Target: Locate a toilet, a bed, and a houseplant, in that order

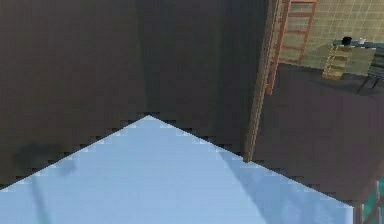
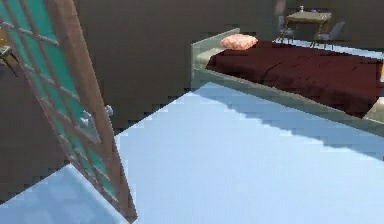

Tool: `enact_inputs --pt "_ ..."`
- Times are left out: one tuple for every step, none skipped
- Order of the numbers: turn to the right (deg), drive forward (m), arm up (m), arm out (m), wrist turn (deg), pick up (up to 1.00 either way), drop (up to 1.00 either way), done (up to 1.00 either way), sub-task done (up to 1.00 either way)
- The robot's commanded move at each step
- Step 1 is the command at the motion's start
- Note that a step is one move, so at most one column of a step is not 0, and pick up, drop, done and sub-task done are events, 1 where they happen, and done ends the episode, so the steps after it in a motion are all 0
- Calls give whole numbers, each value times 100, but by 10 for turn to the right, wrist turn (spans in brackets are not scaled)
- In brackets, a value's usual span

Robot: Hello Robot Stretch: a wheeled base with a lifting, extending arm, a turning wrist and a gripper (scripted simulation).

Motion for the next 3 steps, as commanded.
enact_inputs --pt "90 0 0 0 0 0 0 0 0" --pt "0 100 0 0 0 0 0 0 0" --pt "450 0 0 0 0 0 0 0 0"
